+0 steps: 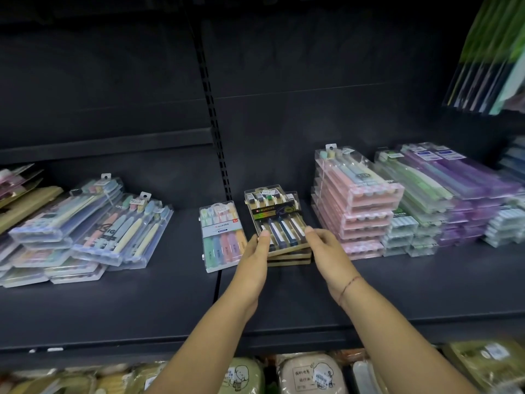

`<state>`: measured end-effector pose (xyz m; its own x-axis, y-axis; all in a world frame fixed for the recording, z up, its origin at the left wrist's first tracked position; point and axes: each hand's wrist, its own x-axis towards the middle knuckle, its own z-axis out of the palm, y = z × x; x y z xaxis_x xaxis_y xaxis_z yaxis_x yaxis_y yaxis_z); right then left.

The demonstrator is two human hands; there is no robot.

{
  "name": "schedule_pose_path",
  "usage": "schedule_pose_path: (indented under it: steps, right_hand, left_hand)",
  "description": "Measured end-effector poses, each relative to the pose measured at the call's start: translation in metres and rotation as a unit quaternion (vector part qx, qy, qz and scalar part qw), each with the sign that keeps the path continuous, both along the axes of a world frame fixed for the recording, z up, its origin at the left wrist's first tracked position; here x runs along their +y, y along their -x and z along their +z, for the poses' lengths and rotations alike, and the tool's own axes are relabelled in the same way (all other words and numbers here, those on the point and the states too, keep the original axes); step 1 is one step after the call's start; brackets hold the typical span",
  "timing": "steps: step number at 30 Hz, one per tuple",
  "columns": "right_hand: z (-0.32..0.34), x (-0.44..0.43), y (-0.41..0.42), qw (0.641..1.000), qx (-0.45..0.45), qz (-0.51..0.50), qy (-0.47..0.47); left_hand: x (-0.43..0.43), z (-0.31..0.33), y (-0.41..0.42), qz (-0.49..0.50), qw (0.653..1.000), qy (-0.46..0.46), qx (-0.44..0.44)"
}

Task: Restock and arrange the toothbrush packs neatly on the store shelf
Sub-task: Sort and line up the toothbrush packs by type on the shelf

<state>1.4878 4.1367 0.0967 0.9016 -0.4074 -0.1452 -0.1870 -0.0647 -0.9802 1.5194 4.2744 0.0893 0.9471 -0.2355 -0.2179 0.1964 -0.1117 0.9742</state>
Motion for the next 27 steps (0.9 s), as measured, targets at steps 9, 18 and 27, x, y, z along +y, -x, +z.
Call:
schedule_pose_path:
  steps: [9,18,27]
  right_hand:
    - [0.008,-0.007,-0.031,0.988,-0.008,0.106,-0.112]
    - [-0.001,0.012,-0.019,0.983,-0.023,0.163,-0.081]
    - [-0.021,0.011,-0.006,0.933,-0.087,0.171,0.303]
  left_hand:
    - [-0.002,0.004,-0.01,-0.03,0.999,0.017,0.002]
    - [0.045,0.013,-0.012,0.047,0.981,-0.136,-0.127]
    - [0.086,-0.016,-0.036,-0.012,0.818,-0.534,-0.213]
